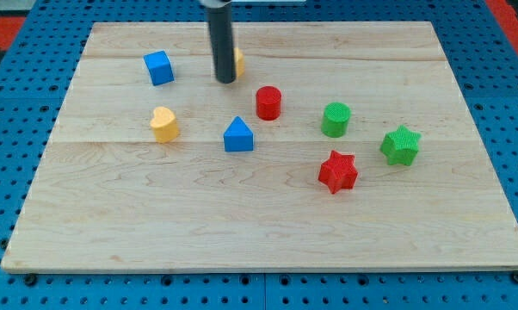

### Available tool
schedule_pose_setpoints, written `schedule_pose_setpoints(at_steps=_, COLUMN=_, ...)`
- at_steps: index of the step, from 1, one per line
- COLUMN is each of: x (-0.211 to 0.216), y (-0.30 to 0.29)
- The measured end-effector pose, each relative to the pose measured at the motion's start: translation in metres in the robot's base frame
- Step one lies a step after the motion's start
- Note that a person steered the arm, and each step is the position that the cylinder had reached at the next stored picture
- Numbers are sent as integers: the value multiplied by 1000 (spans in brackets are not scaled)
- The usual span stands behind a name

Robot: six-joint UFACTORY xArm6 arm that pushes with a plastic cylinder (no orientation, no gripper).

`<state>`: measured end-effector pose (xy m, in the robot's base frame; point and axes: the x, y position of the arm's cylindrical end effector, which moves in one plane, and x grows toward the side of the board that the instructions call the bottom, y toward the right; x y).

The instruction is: Push the red circle into the triangle

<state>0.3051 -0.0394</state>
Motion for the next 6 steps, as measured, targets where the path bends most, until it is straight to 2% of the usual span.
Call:
schedule_pose_setpoints(at_steps=1, x=-57, y=-16)
schedule_pose_setpoints(at_steps=2, x=-33, y=-12)
schedule_pose_setpoints(at_steps=3, x=49, y=52)
schedule_pose_setpoints(at_steps=6, x=138, y=121)
